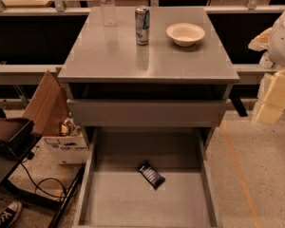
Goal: Pick rxbar blueberry from middle drawer and place on counter
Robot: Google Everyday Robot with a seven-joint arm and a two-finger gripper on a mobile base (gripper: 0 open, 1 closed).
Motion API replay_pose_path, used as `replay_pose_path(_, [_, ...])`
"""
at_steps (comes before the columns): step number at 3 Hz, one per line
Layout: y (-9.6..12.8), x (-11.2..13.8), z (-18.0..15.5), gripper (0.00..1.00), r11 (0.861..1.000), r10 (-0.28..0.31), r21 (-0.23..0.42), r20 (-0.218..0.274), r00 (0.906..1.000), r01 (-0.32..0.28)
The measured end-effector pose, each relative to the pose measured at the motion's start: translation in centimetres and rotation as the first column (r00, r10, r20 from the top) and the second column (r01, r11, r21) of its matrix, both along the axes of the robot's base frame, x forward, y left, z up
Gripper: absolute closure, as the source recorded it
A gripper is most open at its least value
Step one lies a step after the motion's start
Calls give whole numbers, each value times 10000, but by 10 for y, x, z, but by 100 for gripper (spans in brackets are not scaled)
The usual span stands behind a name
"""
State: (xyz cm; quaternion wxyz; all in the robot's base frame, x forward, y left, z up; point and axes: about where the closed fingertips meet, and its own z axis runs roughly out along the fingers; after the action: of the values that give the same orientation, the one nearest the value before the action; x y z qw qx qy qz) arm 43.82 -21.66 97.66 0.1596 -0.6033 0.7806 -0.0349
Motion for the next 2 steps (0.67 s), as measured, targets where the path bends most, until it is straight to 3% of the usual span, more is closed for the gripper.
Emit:
replay_pose_path(1, [0, 0, 0, 0, 10000, 0, 0, 0, 10000, 0])
replay_pose_path(2, [7, 5, -8, 0, 9990, -87, 438, 142, 9999, 81])
